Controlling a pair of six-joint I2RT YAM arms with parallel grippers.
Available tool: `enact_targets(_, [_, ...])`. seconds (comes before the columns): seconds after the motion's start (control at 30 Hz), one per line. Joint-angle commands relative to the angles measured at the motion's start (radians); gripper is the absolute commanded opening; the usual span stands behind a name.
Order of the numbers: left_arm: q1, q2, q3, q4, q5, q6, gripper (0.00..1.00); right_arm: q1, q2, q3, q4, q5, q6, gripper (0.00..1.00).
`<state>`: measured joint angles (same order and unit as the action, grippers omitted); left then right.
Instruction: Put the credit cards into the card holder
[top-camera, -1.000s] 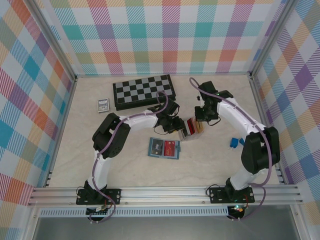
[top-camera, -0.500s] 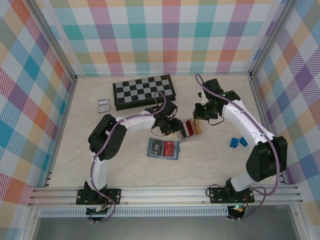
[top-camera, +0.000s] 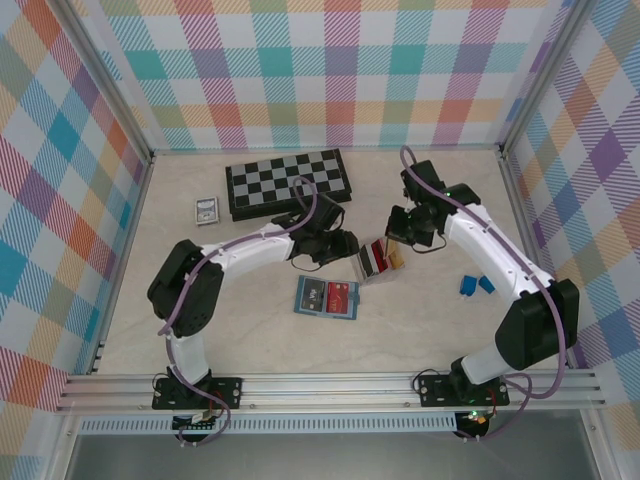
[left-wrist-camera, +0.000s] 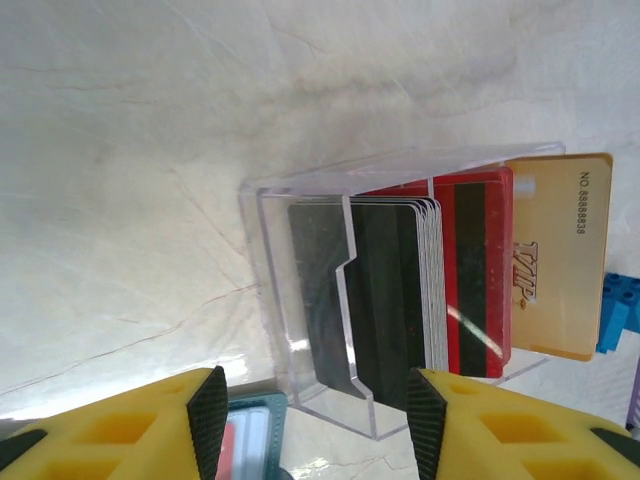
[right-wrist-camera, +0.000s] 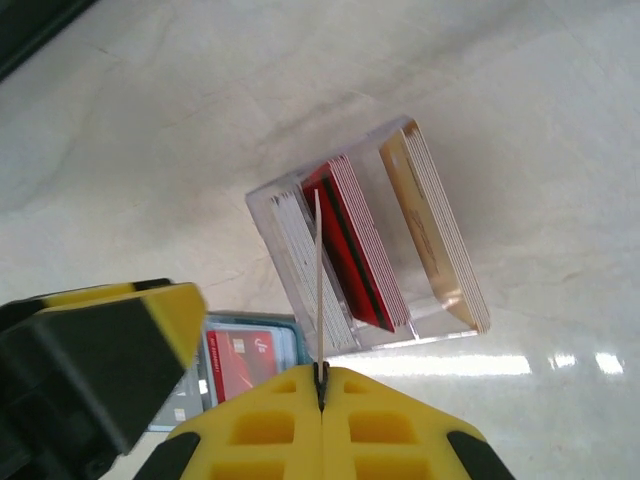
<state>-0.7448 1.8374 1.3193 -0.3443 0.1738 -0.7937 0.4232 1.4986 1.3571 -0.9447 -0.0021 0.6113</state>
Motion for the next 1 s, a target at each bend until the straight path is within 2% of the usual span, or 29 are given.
enact_targets(0.0, [0.004,-0.085,-0.053,-0.059,-0.093,0.001,0.53,0.084,0.029,0.040,-0.063,0.113,0.103,0.00])
enact_targets(0.07, [0.016,-0.133,-0.095,-0.074,-0.121,0.004,0.53,0.146,0.033,0.040,-0.067,0.186,0.130,0.00])
enact_targets(0.13, [0.031,-0.179,-0.144,-0.087,-0.137,0.004,0.55,0.188,0.039,0.039,-0.064,0.195,0.144,0.00])
enact_targets(0.4, [0.096,-0.289,-0.374,-0.058,-0.066,0.012,0.57,0.334,0.022,-0.140,0.199,0.000,0.161,0.01])
enact_targets(0.63, [0.096,-0.272,-0.456,-0.015,-0.009,0.019,0.55,0.370,0.012,-0.283,0.293,-0.059,0.217,0.00])
enact_targets(0.97, [0.095,-0.199,-0.447,0.004,0.048,0.070,0.48,0.370,0.006,-0.341,0.238,0.055,0.219,0.00])
